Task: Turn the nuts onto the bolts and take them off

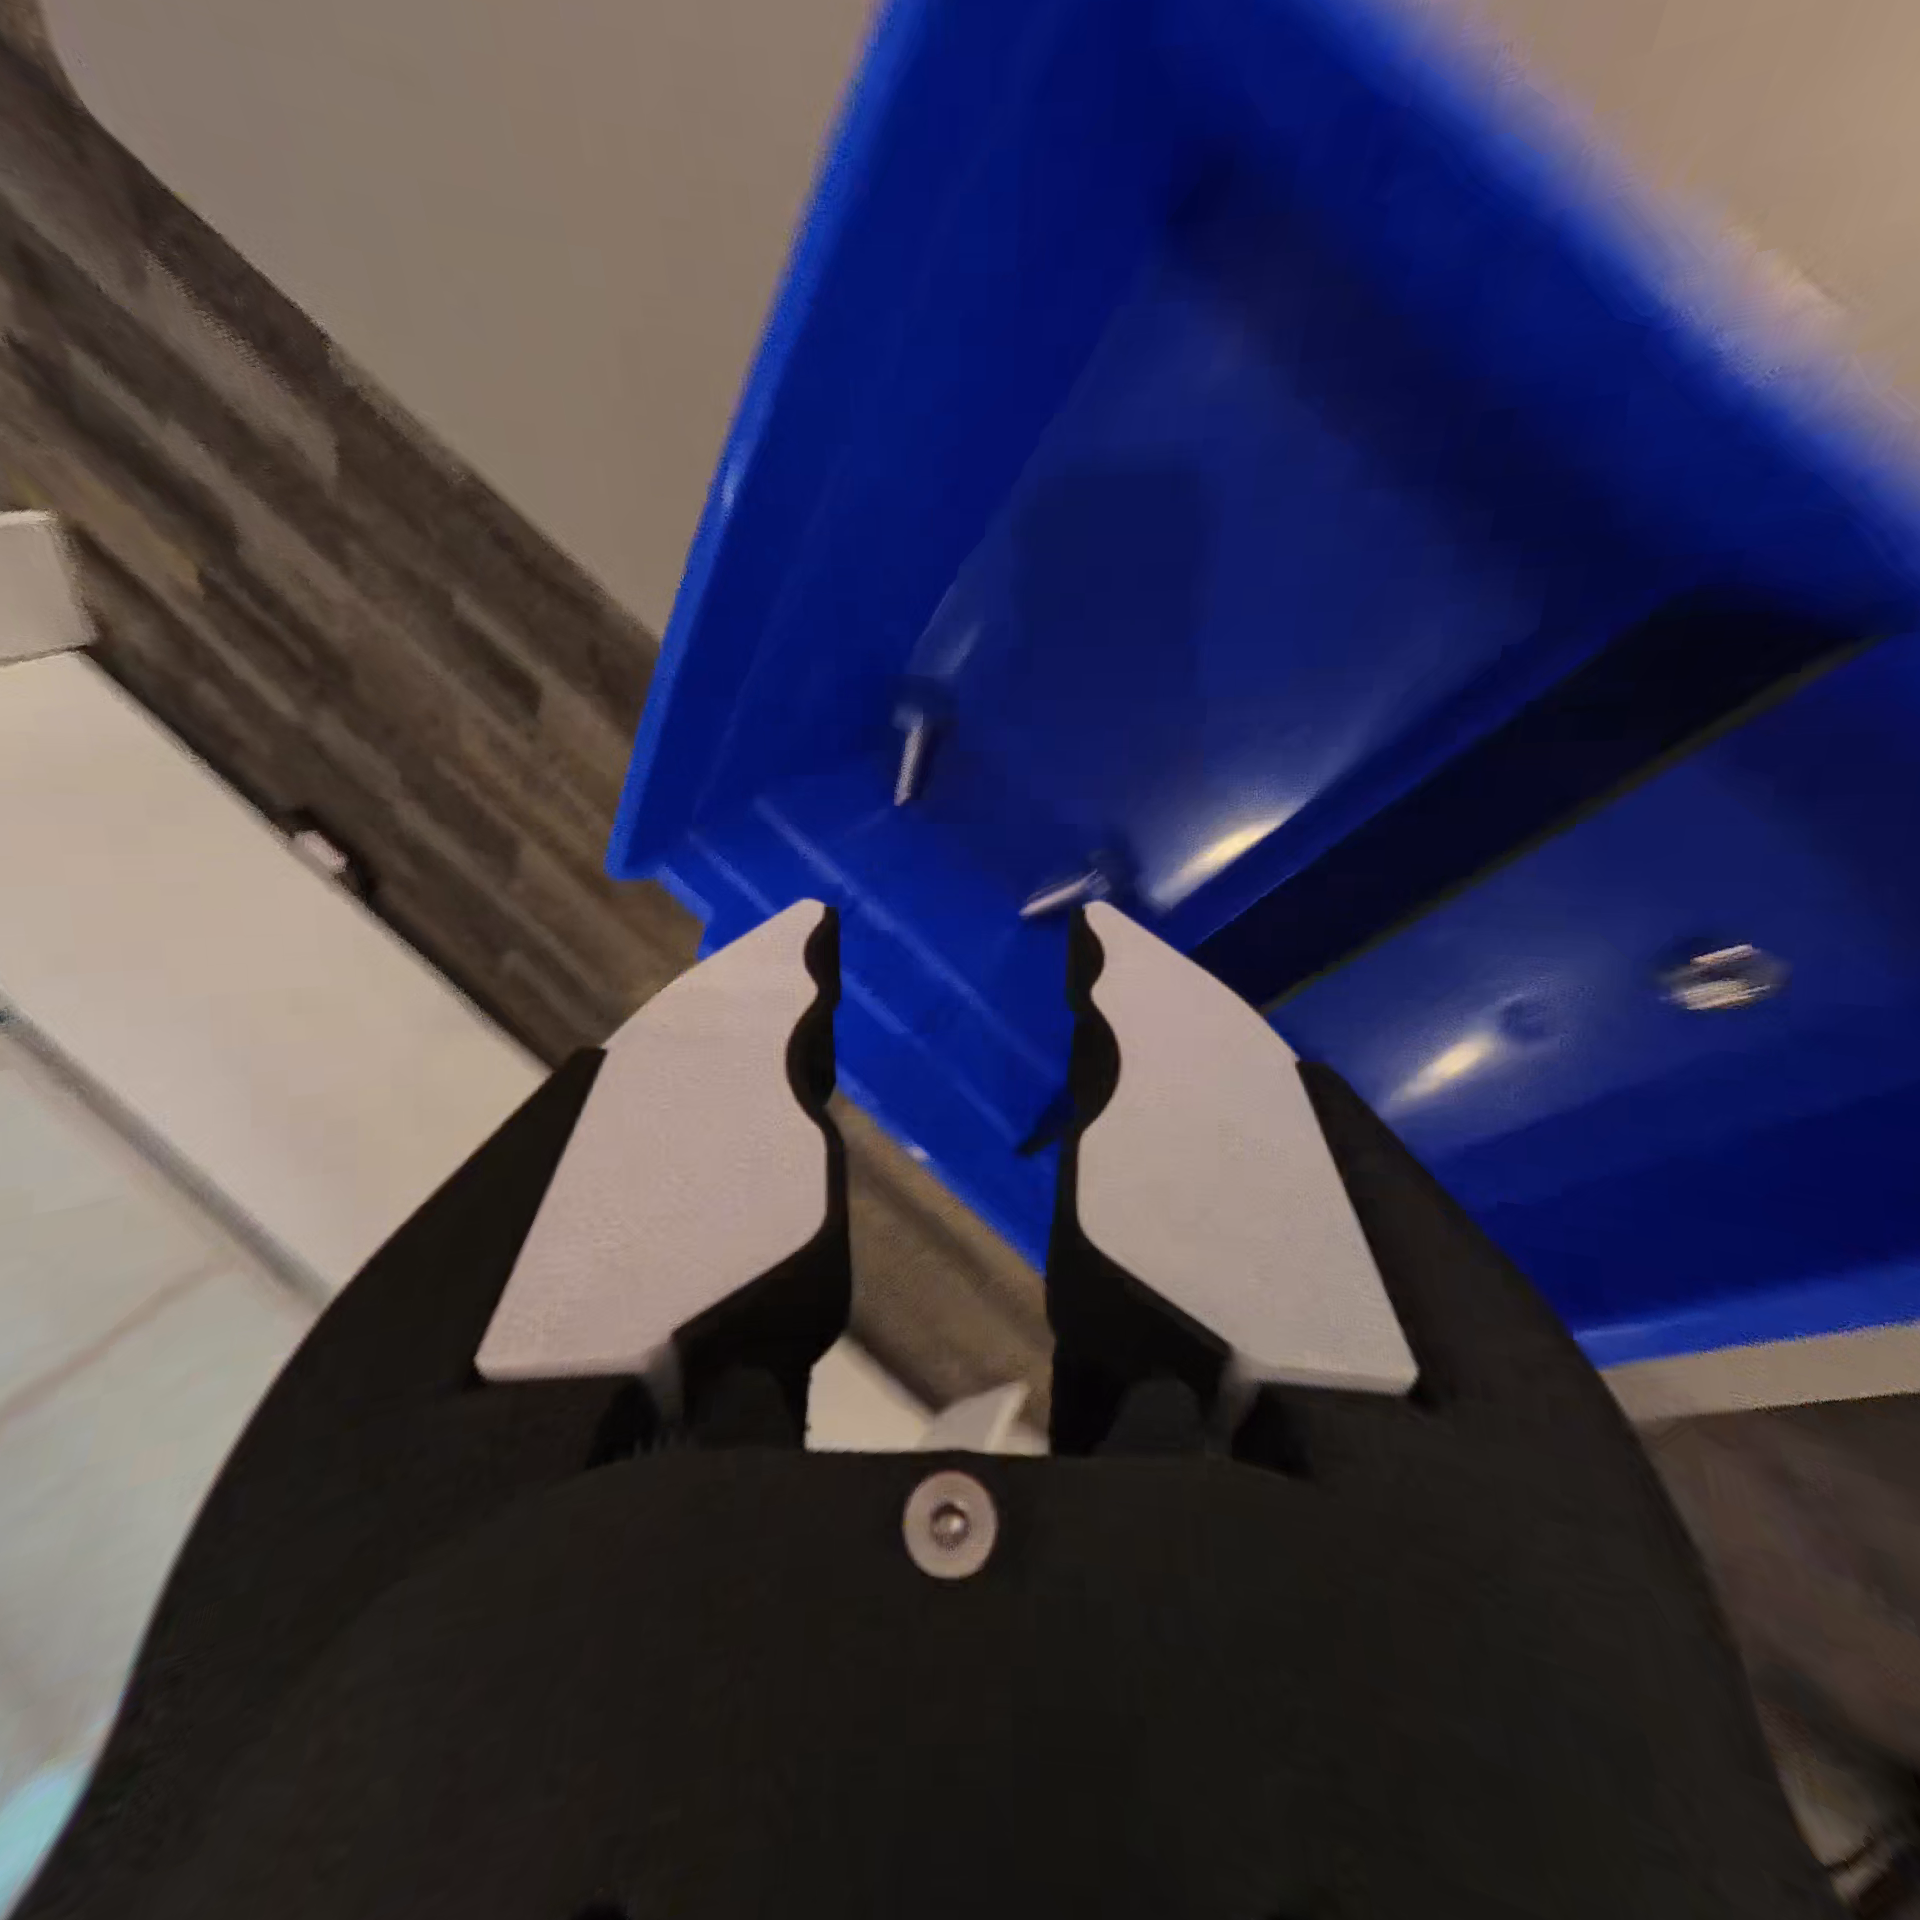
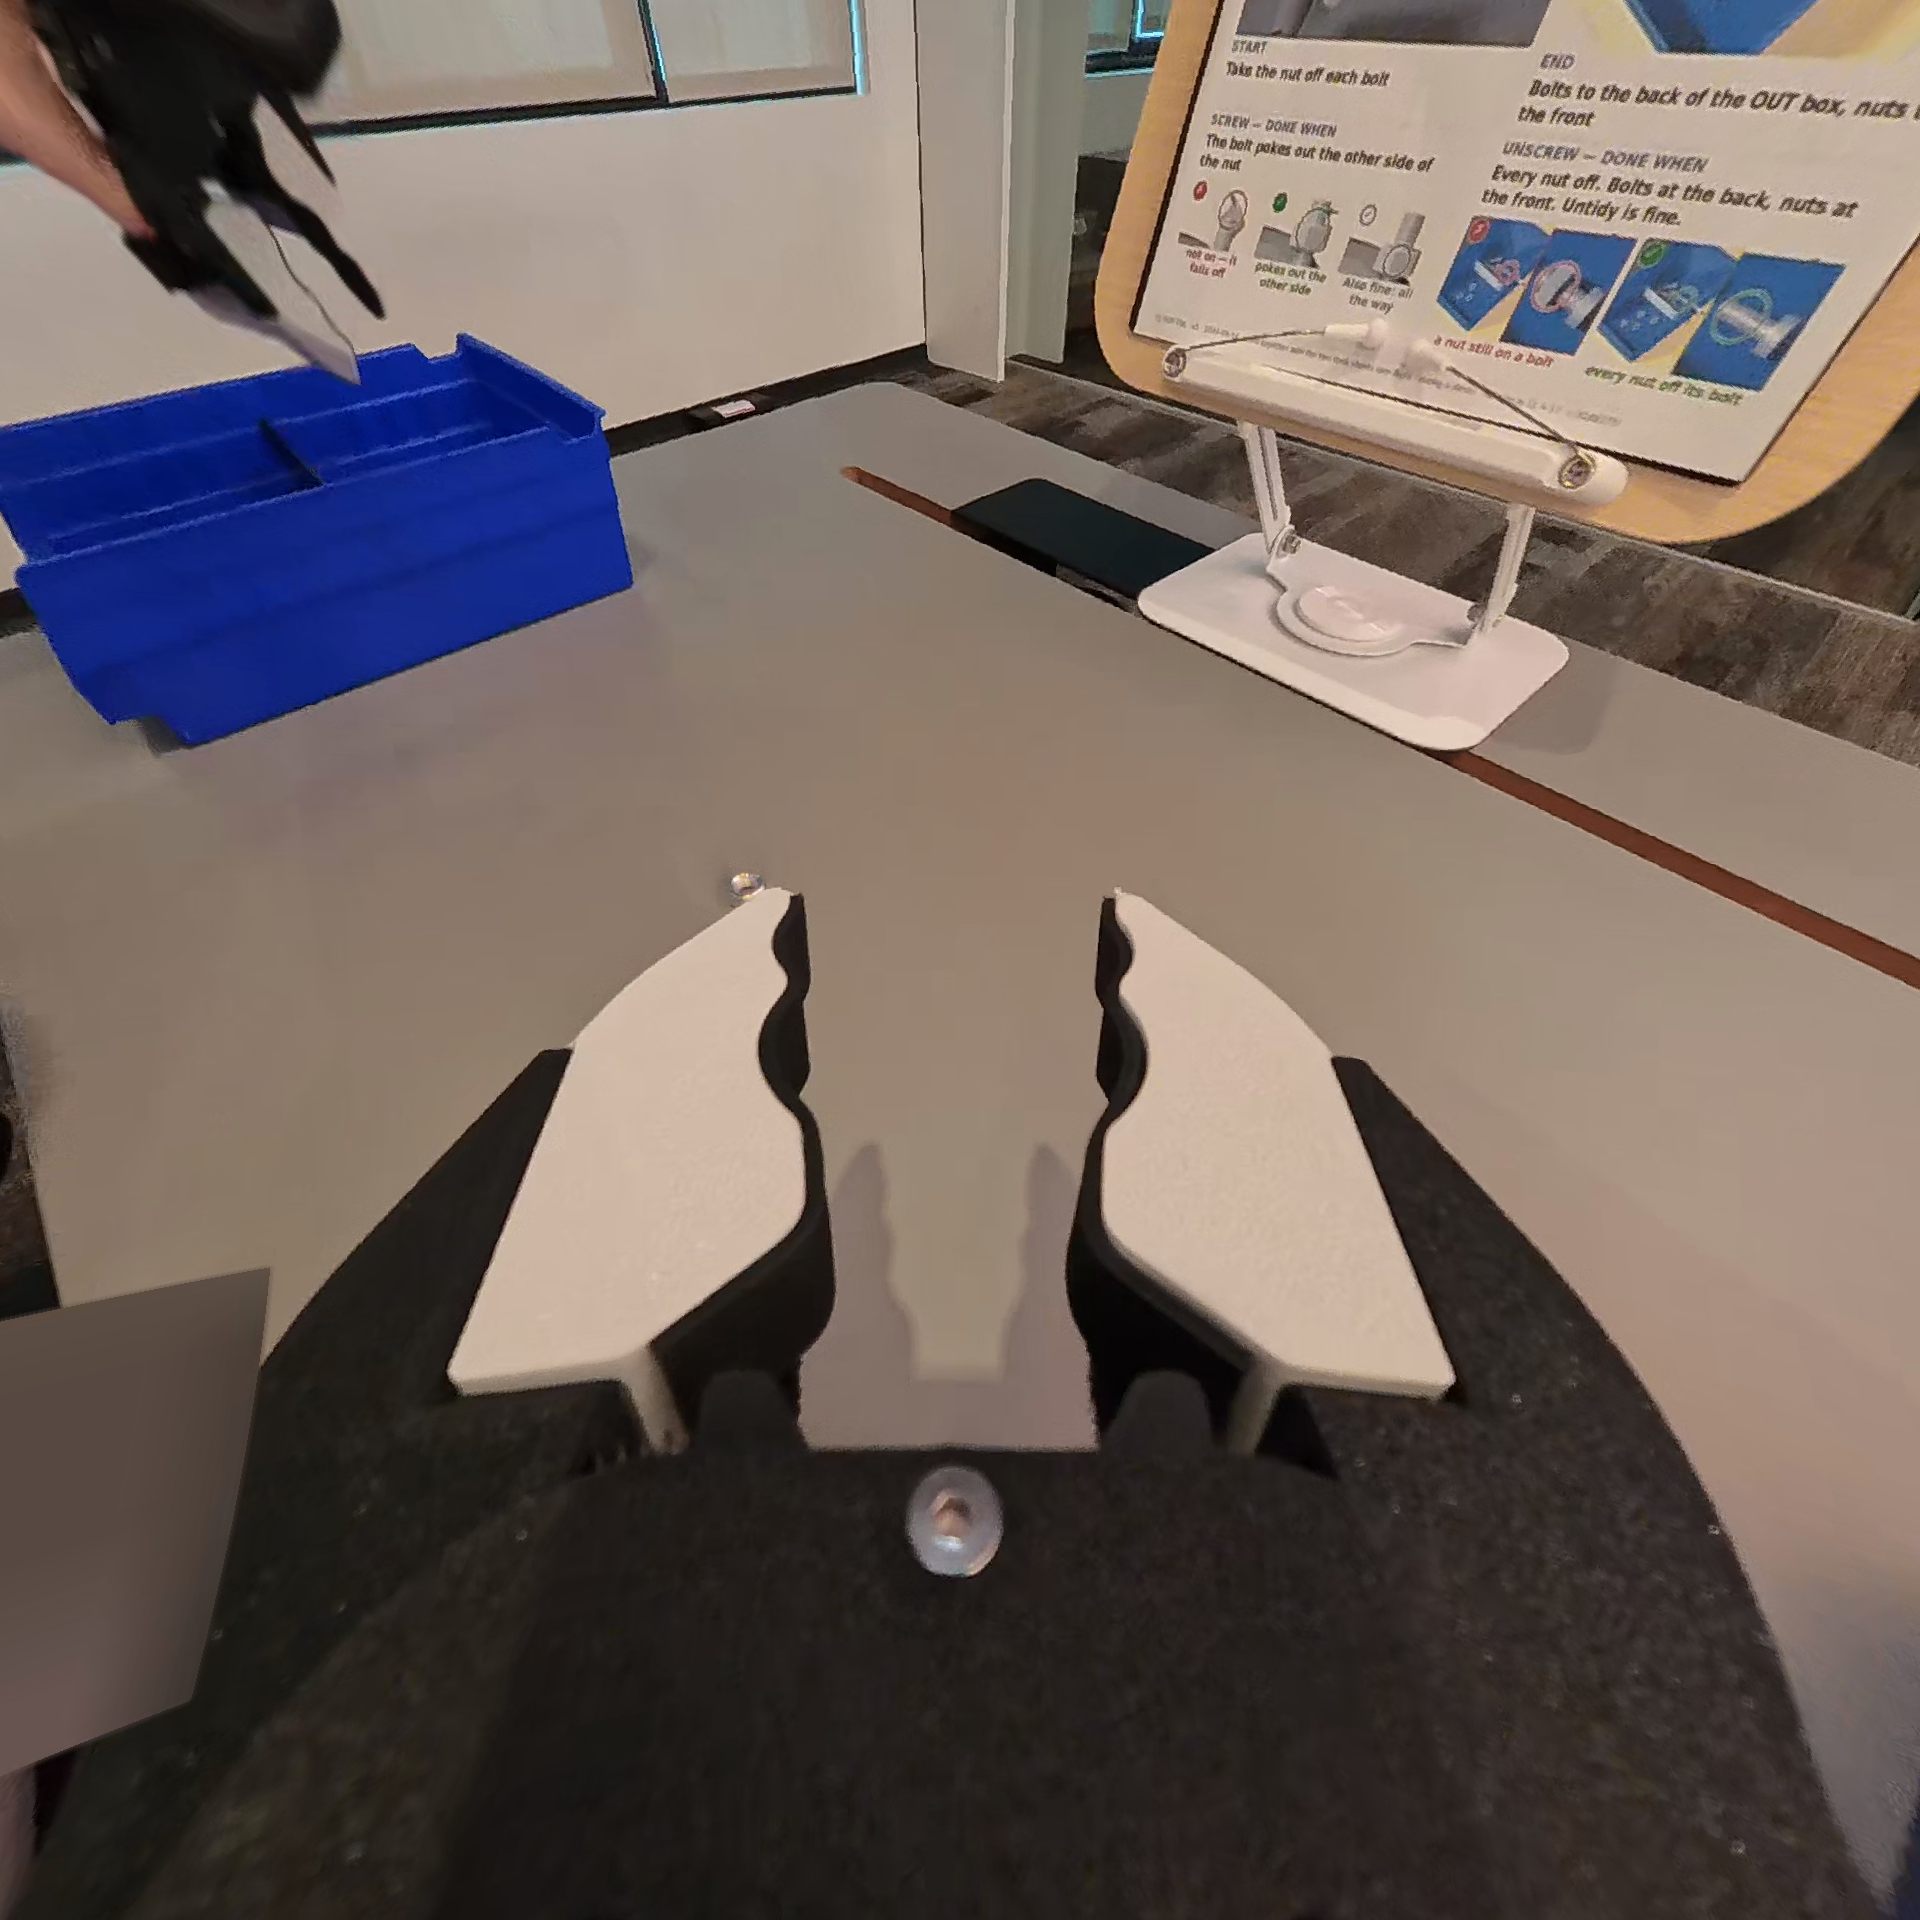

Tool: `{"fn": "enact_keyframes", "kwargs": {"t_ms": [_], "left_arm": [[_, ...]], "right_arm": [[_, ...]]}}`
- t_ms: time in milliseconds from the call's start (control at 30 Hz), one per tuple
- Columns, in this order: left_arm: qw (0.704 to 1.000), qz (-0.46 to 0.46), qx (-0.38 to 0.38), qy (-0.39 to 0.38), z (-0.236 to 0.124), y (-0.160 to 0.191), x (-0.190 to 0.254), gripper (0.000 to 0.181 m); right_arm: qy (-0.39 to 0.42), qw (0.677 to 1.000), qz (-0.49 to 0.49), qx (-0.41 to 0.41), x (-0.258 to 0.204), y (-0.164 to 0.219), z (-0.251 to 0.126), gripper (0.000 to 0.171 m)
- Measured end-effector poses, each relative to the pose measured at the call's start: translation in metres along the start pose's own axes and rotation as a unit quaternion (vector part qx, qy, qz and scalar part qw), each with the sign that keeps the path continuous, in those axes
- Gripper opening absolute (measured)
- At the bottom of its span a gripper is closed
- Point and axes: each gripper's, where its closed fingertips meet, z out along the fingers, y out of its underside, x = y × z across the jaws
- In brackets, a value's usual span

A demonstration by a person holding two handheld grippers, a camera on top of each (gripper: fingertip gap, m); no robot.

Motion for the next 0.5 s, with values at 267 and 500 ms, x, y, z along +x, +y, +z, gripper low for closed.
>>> {"fn": "enact_keyframes", "kwargs": {"t_ms": [267,500], "left_arm": [[0.997,0.067,-0.024,0.014,0.054,0.020,-0.005,0.049],[0.984,0.089,0.016,0.156,0.044,-0.001,0.034,0.044]], "right_arm": [[0.002,1.000,0.017,0.001,0.006,0.001,0.020,0.052],[-0.010,0.999,0.040,0.018,0.023,-0.006,0.038,0.052]]}}
